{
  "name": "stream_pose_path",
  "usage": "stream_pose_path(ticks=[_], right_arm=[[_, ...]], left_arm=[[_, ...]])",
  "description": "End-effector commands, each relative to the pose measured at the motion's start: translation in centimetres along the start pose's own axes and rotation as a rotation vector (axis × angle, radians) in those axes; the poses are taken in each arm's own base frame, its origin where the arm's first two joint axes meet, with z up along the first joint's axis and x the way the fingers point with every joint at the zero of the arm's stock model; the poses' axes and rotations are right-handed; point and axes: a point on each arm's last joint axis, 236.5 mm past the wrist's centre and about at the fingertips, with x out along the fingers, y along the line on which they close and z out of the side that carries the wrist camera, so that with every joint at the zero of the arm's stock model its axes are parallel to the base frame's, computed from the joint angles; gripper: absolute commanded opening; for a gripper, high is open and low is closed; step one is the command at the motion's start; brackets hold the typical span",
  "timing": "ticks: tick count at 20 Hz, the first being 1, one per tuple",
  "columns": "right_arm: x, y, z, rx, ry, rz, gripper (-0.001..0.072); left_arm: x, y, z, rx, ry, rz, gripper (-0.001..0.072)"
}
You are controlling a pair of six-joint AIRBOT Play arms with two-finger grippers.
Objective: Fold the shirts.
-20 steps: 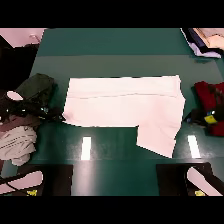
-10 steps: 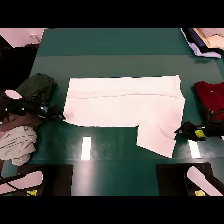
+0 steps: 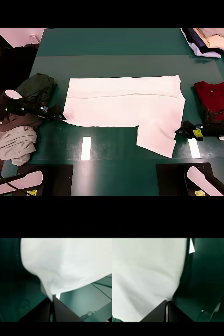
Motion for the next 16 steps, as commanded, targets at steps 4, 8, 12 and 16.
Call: stream_pose_path(ticks=[4,8,12,16], right_arm=[[-2.5,1.3,-0.8,-0.076,0.048,-0.002,0.0017],[-9.5,0.7,-0.3,-0.140,-0.051,-0.206,0.0017],[-14.0,2.5,-0.7,-0.193,-0.196,-0.270,0.0017],[-14.0,4.6,0.8,-0.270,-0.268,-0.250,0.0017]], left_arm=[[-1.2,0.1,-1.2,0.044,0.038,0.038,0.0021],[-5.0,-1.9,-3.3,0.124,0.008,0.093,0.0021],[-8.1,-5.5,-6.9,0.162,0.001,0.069,0.0022],[-8.8,-6.7,-5.7,0.182,-0.088,0.051,0.0022]])
